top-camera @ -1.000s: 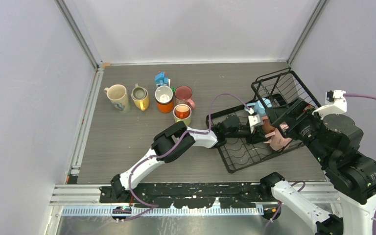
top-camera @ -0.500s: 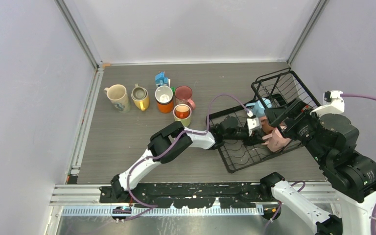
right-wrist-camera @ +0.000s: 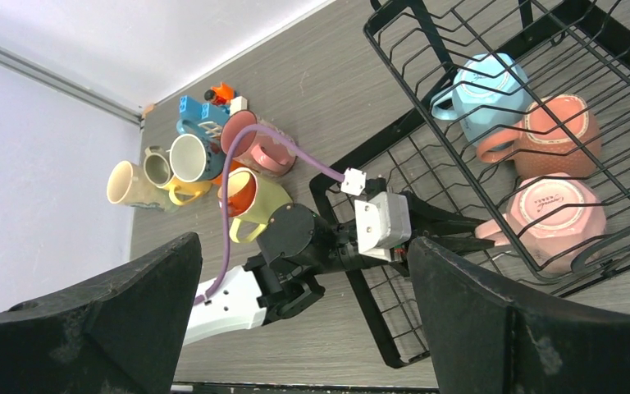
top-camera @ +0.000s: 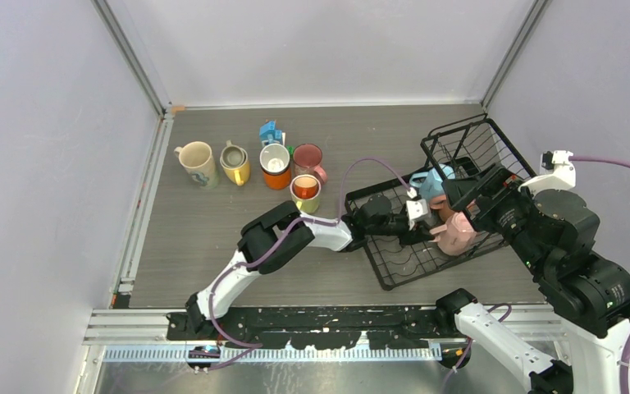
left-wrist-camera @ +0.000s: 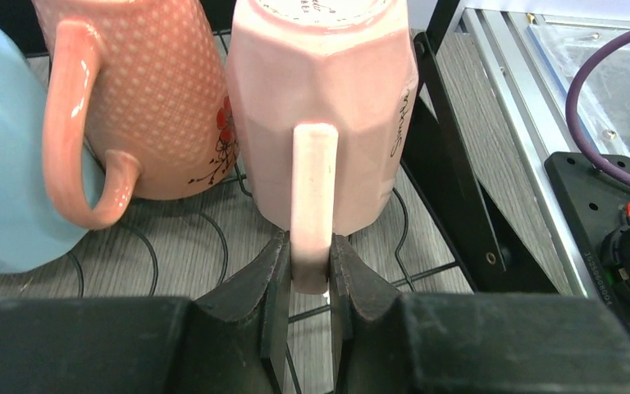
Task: Unload the cups from the dish rack
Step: Unload the cup from the dish rack.
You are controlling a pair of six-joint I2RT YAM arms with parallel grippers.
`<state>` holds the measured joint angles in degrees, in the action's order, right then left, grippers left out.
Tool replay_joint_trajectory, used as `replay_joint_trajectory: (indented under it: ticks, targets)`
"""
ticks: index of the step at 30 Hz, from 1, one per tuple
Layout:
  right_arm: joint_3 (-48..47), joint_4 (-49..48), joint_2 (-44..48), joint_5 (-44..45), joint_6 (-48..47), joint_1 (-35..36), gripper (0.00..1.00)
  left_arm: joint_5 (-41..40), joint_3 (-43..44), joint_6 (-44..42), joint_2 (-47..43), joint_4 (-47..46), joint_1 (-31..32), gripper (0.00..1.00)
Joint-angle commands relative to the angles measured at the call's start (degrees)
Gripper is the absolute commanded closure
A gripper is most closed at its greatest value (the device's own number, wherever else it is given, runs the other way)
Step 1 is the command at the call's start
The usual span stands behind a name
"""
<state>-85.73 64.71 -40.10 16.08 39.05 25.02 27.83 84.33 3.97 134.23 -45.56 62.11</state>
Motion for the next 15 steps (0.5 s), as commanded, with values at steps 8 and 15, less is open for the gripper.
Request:
replay_joint_trajectory:
  ticks: [8, 15]
  targets:
    - [1.26, -2.57, 0.41, 1.59, -0.64, 0.1, 0.0, -1.91, -6.54, -1.77, -8.53, -3.78, -1.44, 1.0]
    - [1.74, -2.28, 0.52, 1.93, -0.6, 0.08, 0.0, -2.98, -11.08, -3.39, -11.55, -4.19, -1.87, 1.0]
